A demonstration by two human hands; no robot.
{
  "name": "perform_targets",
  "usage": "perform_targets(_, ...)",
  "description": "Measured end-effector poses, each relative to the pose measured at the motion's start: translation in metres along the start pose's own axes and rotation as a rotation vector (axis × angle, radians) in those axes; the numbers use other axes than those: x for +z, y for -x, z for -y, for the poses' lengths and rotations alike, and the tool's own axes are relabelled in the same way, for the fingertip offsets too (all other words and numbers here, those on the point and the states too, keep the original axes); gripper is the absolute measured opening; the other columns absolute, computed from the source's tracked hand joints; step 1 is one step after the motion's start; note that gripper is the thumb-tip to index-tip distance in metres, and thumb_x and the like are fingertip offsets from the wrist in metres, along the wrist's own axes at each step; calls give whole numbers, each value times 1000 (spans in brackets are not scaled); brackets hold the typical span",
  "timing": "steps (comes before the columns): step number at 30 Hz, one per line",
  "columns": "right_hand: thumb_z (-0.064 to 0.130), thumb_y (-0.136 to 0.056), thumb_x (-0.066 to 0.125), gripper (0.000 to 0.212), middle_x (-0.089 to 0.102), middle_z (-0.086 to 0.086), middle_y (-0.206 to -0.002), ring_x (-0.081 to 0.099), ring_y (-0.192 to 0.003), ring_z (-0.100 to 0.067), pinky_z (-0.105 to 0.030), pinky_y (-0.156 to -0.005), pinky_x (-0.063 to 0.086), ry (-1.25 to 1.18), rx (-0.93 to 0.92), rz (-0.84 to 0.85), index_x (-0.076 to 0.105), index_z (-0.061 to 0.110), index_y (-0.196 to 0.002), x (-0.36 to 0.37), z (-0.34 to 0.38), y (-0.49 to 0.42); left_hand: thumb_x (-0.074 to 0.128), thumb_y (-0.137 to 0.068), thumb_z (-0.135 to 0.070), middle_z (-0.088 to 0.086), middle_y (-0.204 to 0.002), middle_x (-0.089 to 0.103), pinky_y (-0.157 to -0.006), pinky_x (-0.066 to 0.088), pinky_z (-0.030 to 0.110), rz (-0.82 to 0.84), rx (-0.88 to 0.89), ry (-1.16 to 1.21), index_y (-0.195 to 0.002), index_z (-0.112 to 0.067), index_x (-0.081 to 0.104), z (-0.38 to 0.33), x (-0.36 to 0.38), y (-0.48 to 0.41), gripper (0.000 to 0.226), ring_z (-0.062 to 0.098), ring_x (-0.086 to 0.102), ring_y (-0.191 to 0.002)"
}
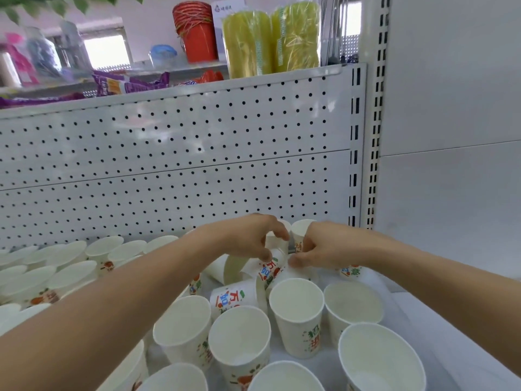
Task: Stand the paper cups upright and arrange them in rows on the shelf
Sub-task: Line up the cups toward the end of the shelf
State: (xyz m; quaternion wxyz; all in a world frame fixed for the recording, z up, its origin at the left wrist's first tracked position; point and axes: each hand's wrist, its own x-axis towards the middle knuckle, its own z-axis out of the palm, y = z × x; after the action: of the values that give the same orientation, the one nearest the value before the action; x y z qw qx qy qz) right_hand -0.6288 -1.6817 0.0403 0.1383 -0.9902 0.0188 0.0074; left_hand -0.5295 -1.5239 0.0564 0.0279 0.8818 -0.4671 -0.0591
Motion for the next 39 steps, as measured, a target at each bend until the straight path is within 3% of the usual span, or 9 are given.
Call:
perform_targets(5,46,-83,62,31,53,2,-63,48,-52,-13,-24,-49,38,-98,55,63,60,16,-74,6,1,-1,72,-84,-16,-9,-116,56,-88,48,31,54,40,-43,-126,-30,56,-2,1,-3,47,13,54,-90)
perform_targets(10,31,-87,63,27,43,-2,-65,37,-54,-14,-26,-50,31,-253,-7,21,49,14,-71,2,-6,5,67,-85,-14,-6,-108,57,-84,45,28,66,11,-91,-126,-29,56,0,6,-8,45,14,50,-90)
perform_targets(14,28,-89,62,26,53,1,-70,45,-63,-15,-30,-59,39,-73,-141,-144,53,13,-69,-3,-8,19,70,-85,-13,-4,-90,65,-71,44,19,-49,48,-38,-116,-21,66,-2,-3,-4,32,7,55,-76)
perform_targets(19,33,-90,58,14,63,7,-93,56,-91,-15,-35,-77,50,298,-148,-136,67,24,-96,-2,-6,30,77,-81,-23,-9,-75,62,-65,47,19,-190,97,53,-104,-24,67,0,1,12,25,0,51,-61)
perform_targets(23,40,-91,58,21,61,14,-100,56,-93,-11,-30,-76,49,286,-140,-48,66,33,-109,-8,-3,29,75,-82,-29,-12,-87,66,-75,52,23,-134,78,105,-110,-28,65,8,3,26,29,4,60,-78)
perform_targets(27,41,-92,56,19,56,19,-95,50,-81,1,-24,-73,44,183,-224,-123,65,39,-109,-22,10,25,69,-87,-30,-10,-89,67,-79,55,30,-262,-20,161,-111,-25,65,30,-9,44,24,8,65,-80)
perform_targets(31,36,-87,65,21,60,18,-96,53,-89,1,-21,-79,47,6,-384,-73,67,39,-108,-24,39,22,59,-85,-59,-13,-95,67,-96,43,34,-283,-208,-246,-108,-25,65,44,-2,50,41,8,62,-87)
perform_targets(34,31,-81,73,32,57,19,-100,51,-94,1,-19,-83,46,-2,-432,67,67,41,-110,-16,61,19,52,-79,-74,-10,-69,59,-85,29,33,-323,-268,-576,-83,-27,65,42,8,42,49,12,53,-68)
perform_targets(39,26,-80,74,35,61,16,-103,53,-94,-6,-26,-81,48,157,-499,152,66,38,-112,-2,80,5,62,-82,-48,-6,-55,41,-77,19,32,-316,-232,-721,-62,-22,49,37,11,37,36,11,35,-53)
